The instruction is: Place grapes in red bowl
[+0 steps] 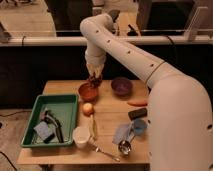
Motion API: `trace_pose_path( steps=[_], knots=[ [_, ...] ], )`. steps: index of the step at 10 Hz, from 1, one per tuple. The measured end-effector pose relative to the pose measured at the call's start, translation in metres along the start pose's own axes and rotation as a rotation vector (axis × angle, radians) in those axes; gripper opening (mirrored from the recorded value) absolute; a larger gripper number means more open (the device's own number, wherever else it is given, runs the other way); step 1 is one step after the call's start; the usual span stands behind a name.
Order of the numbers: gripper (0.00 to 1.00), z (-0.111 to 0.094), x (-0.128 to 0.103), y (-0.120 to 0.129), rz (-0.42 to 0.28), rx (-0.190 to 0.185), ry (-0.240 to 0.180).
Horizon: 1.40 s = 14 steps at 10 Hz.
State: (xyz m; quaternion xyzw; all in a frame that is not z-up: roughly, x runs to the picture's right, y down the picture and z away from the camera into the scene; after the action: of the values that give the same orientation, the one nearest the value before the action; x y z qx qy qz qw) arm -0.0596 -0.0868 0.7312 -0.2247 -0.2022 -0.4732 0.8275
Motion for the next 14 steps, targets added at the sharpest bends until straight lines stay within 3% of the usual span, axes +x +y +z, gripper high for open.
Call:
trace_pose_path(
  steps=[5, 14],
  knots=[
    [0.01, 0.006, 0.001, -0.016, -0.019, 0.029, 0.034],
    [0.01, 0.022, 0.004, -0.039, -0.028, 0.046, 0.038]
  ],
)
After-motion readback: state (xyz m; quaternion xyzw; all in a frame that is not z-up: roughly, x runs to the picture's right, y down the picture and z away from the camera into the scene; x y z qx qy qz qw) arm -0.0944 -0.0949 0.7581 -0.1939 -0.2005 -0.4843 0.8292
